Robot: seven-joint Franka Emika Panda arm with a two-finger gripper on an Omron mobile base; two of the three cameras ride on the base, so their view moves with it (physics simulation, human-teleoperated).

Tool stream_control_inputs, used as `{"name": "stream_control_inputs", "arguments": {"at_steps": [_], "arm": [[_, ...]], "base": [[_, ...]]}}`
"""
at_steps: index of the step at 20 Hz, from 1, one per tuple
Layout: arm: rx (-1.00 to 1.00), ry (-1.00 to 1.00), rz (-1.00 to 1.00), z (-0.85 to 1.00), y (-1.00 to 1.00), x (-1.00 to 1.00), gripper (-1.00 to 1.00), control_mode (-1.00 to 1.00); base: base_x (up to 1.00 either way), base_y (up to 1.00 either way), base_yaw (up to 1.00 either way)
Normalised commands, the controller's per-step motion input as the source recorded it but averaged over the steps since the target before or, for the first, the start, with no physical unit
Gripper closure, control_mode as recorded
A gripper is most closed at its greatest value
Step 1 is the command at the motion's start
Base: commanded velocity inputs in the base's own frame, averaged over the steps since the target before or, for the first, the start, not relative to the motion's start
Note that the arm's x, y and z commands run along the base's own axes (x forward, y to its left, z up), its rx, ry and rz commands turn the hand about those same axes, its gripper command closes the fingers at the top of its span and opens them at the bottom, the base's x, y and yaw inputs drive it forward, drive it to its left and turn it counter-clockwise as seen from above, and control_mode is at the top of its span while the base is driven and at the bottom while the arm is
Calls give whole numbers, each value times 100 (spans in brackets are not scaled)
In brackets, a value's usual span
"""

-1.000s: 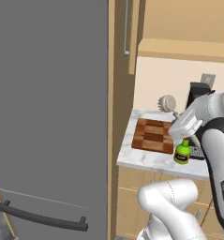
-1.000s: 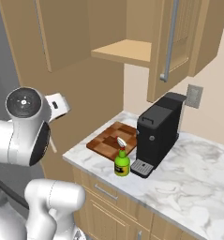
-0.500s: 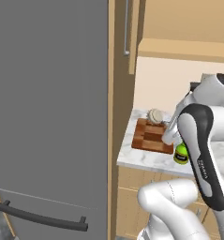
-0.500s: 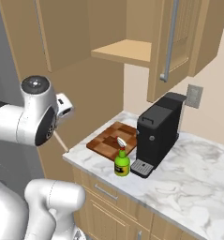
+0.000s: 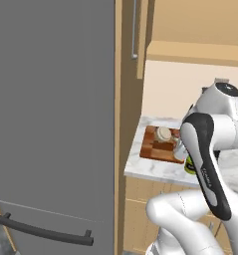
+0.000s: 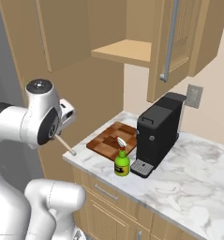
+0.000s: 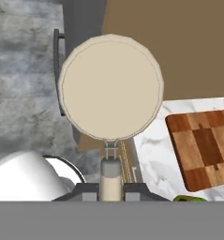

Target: Grab the spray bottle from the cabinet, then place it next to the cutting board for sanitizing. Then grab the dish brush from the countertop next to the sink and place it next to the cutting board.

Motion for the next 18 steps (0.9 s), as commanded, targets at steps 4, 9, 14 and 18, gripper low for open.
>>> {"name": "stream_control_inputs", "arguments": {"at_steps": [4, 9, 14, 18], "arm": [[0, 0, 8, -36, -13, 3, 100, -100], [-6, 7, 9, -50, 0, 38, 100, -100], [-12, 21, 13, -48, 0, 61, 100, -100], [-7, 4, 8, -36, 0, 35, 100, -100]], "base": [[0, 0, 0], [0, 0, 0], [0, 0, 0], [0, 0, 0]]}}
